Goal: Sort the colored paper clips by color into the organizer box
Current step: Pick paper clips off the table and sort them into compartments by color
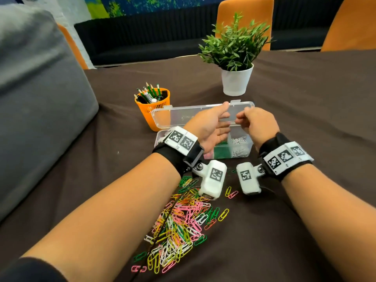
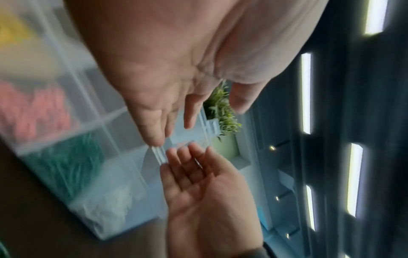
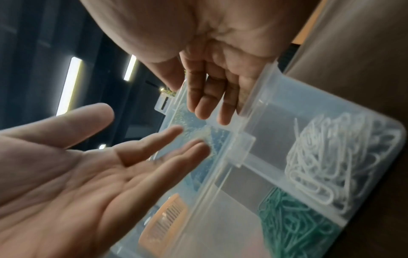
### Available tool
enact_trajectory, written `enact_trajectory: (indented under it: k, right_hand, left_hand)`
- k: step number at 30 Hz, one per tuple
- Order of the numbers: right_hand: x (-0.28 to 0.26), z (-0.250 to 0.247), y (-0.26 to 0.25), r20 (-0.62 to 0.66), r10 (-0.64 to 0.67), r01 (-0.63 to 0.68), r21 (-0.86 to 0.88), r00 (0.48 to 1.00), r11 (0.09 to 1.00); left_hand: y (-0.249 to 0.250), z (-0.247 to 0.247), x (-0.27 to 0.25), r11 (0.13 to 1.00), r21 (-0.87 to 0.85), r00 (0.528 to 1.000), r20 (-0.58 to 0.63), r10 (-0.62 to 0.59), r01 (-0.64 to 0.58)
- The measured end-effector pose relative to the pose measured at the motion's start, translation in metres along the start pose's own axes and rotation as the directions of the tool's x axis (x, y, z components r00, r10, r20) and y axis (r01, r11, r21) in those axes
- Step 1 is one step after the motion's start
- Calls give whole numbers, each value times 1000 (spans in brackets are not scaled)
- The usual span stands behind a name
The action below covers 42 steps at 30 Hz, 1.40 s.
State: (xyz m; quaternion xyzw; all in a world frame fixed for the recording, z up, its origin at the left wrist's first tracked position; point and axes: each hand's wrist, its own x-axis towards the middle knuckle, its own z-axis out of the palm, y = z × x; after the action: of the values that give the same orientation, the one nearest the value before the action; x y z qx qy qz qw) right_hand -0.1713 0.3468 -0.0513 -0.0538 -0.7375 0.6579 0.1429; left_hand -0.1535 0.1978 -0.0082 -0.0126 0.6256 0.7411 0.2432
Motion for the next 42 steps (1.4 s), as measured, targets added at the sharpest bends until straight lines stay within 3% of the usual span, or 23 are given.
enact_trajectory:
  k: [2,3,4,6,9,10,12,14,18,25,29,34,36,39,40,42]
  right_hand:
    - [-11,-5,-6,82,-101,117,-227,992,967]
    - [-20,-8,-12,164,-149,201,-372,975,906]
    - [-30,-11,-16,279,-167,288,-481,946,828]
    - [-51,-12,-26,527,-76,425,-582,846,694]
    - [-77,-1,-24,753,213,561,-619,622,550]
    - [-83,6,-20,776,267,595,-615,571,517]
    - [-91,21,-15,795,278,639,-601,539,480]
    - [-94,36,-13,804,262,652,-589,535,477]
    - [-95,55,-11,791,301,664,-611,533,431]
    - [-93,50,-11,777,330,678,-630,537,380]
    - [-87,34,-14,766,310,596,-636,563,489]
    - [-76,23,-17,736,217,475,-603,641,641]
    - [-73,25,-16,714,210,509,-644,667,571]
    - [-76,31,-16,704,180,623,-698,687,352]
    - [-80,35,-17,721,156,652,-683,676,331]
    - [-88,43,-17,773,156,688,-622,615,374]
  left_hand:
    - [5,-16,-26,969,228,995,-21,99,-92]
    - [7,-28,-39,909,388,988,17,156,-150]
    - [7,-42,-53,801,562,977,77,197,-206]
    - [4,-71,-80,497,824,961,200,193,-271]
    - [-13,-101,-107,120,972,979,199,49,-204]
    - [-21,-106,-113,33,985,986,167,11,-168]
    - [-36,-112,-119,-67,990,991,124,-55,-127]
    - [-48,-114,-120,-69,989,989,121,-83,-127]
    - [-62,-112,-118,87,991,992,107,-68,-101]
    - [-58,-126,-122,-37,996,995,82,-64,-85]
    - [-50,-136,-125,-190,981,996,31,-81,-46]
    - [-36,-132,-113,-109,992,997,56,-43,-60]
    - [-36,-124,-102,-71,992,994,106,16,-104]
    - [-41,-112,-82,-16,986,986,167,-5,-167]
    - [-42,-109,-77,-24,984,985,173,-21,-174]
    - [-39,-109,-72,-78,985,988,156,-21,-157]
